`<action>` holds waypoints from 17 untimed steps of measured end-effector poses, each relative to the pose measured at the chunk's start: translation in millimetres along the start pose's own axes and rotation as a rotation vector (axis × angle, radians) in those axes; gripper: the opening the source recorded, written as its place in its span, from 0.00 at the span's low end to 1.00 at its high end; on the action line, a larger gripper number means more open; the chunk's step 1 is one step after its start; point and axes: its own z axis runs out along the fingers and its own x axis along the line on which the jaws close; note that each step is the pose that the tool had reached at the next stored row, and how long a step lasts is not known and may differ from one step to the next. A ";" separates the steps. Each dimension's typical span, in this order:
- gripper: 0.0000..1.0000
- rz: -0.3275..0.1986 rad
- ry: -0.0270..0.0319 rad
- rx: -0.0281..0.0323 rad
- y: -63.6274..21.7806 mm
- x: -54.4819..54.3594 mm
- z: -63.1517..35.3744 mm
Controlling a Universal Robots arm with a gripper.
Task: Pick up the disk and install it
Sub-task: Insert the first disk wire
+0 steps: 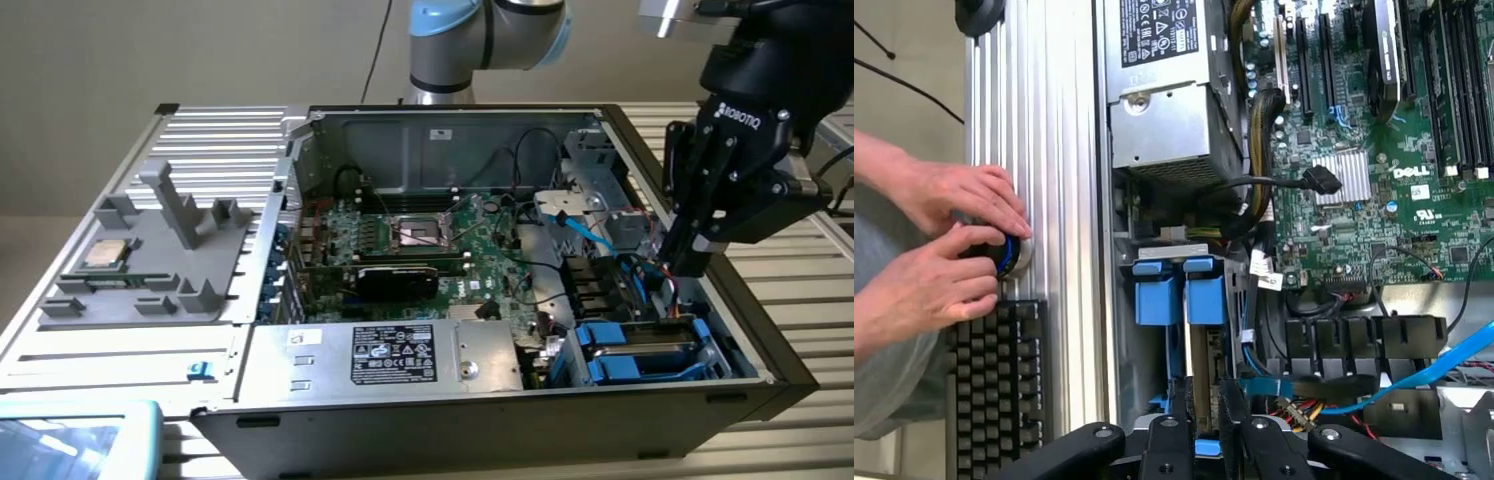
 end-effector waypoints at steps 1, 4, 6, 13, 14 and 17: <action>0.25 0.000 0.0000 0.0004 1.8 -0.5 0.0; 0.25 0.001 -0.0002 0.0016 4.0 -1.1 0.0; 0.25 0.001 -0.0002 0.0016 4.1 -1.1 0.0; 0.25 0.001 -0.0002 0.0016 4.1 -1.1 0.1; 0.25 0.001 -0.0002 0.0016 4.1 -1.1 0.1; 0.25 0.002 -0.0004 0.0031 4.5 -1.0 0.1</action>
